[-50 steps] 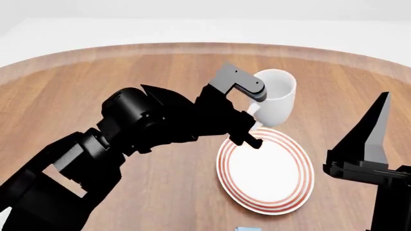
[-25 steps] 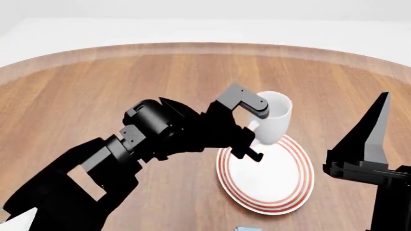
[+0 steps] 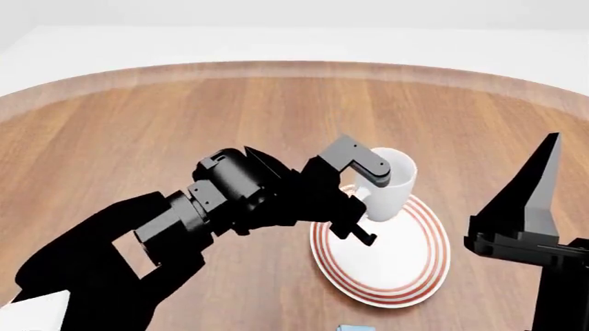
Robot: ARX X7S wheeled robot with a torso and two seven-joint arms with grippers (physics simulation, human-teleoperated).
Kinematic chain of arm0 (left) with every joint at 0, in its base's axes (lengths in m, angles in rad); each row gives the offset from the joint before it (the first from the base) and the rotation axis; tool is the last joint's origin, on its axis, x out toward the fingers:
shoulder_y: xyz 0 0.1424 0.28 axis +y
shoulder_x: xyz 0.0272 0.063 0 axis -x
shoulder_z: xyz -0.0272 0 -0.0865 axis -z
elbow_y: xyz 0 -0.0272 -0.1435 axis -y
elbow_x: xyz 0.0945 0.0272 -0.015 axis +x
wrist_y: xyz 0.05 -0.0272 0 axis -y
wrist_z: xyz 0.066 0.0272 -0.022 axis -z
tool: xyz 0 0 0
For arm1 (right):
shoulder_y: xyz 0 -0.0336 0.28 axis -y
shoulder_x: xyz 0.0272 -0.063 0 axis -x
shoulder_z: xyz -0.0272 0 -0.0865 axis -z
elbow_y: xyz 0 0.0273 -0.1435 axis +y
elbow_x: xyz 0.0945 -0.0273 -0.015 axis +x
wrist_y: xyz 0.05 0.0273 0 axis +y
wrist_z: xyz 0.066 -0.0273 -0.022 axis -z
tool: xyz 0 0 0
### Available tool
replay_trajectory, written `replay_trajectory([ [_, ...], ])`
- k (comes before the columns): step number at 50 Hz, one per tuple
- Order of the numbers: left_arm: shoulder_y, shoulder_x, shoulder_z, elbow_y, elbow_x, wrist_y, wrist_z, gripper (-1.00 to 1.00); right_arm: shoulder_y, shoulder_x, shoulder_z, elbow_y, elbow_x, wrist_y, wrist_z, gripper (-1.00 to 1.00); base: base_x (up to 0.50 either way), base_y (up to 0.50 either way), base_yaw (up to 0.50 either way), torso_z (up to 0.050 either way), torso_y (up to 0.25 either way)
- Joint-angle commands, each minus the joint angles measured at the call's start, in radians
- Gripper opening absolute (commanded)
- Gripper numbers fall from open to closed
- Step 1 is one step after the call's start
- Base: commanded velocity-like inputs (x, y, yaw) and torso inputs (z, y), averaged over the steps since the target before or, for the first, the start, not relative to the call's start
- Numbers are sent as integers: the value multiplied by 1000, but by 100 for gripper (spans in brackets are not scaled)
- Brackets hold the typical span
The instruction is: Pick up the white mug and put it on the plate, and put the chocolate pudding to the right of the plate.
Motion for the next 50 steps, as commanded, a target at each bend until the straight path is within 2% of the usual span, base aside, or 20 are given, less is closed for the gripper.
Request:
replay_trajectory([
  [1, -36, 27, 102, -30, -108, 79, 5, -100, -4, -17, 24, -8, -15, -2, -21, 100, 0, 0, 0, 0, 0],
  [9, -62, 27, 227, -32, -221, 152, -14, -100, -5, -16, 25, -7, -10, -3, -20, 100, 0, 0, 0, 0, 0],
  [17, -59, 28, 274, -45, -262, 191, -17, -100, -7, -14, 26, -5, -7, -5, -18, 100, 0, 0, 0, 0, 0],
  [50, -11, 28, 281, -30, -252, 207, -11, -100, -8, -9, 24, 2, 3, -12, -12, 100, 0, 0, 0, 0, 0],
])
